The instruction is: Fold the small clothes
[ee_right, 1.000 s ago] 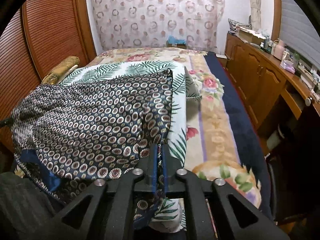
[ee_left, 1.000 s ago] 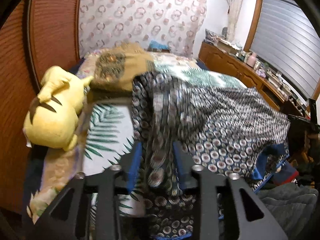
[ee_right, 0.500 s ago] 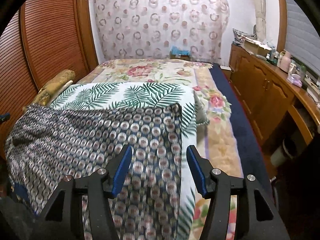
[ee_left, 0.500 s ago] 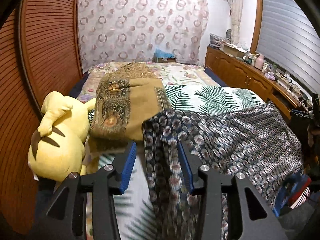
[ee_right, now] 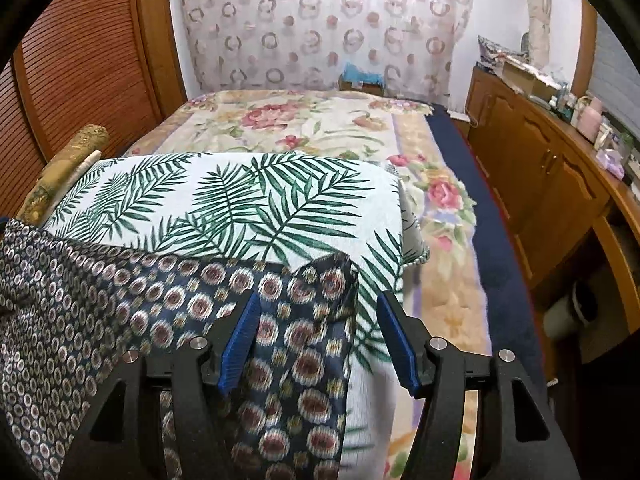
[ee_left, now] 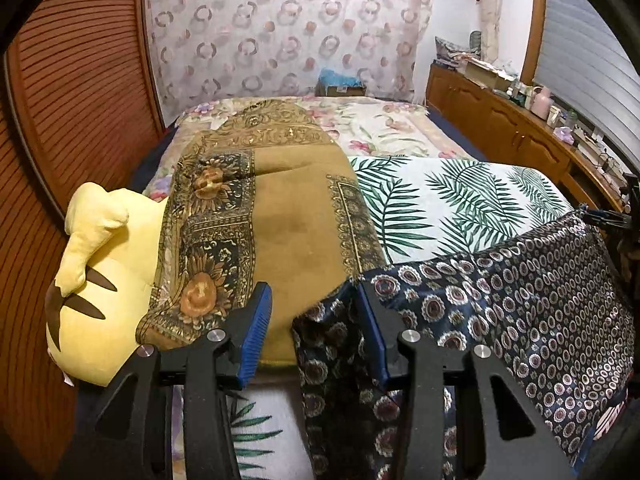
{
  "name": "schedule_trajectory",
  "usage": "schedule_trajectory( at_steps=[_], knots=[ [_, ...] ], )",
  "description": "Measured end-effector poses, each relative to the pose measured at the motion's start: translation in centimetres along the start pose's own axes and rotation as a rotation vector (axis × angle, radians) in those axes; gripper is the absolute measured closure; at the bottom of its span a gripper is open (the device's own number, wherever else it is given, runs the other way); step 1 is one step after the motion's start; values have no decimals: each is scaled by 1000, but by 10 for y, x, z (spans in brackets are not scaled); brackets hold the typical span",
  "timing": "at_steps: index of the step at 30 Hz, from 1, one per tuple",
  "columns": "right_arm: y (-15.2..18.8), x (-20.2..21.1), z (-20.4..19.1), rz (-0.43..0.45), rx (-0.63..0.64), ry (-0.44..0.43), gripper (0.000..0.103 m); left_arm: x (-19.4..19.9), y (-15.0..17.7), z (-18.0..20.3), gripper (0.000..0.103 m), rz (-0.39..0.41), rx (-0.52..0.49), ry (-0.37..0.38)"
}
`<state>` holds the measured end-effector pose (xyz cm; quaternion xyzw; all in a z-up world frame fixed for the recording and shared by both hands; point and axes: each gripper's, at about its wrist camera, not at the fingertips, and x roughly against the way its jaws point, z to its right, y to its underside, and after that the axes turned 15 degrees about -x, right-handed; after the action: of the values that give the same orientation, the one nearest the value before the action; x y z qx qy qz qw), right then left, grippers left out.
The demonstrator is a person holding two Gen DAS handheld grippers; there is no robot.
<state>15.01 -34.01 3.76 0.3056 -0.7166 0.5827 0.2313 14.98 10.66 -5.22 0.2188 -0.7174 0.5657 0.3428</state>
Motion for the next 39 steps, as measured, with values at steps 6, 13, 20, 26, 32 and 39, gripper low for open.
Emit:
schedule_trajectory(
  at_steps=[6, 13, 20, 26, 32, 39],
  knots=[
    [-11, -17, 4, -33, -19, -30, 40, -11, 3, 0, 55, -23, 17, 44],
    [-11, -27, 7, -54, -16, -75, 43, -6, 5, 5, 80, 11, -2, 93],
    [-7, -16, 4, -41, -1, -157, 96, 21, -7, 20, 100, 77, -37, 71],
    [-25, 44, 0, 113, -21, -251, 98, 67, -57, 12, 100, 239, -56, 35],
    [-67, 62, 1, 208, -30, -196, 98, 49, -116, -13, 100, 275, -69, -44],
    [-98, 3, 3, 124, -56, -46, 82, -28, -135, -30, 93, 105, -64, -37]
  ],
)
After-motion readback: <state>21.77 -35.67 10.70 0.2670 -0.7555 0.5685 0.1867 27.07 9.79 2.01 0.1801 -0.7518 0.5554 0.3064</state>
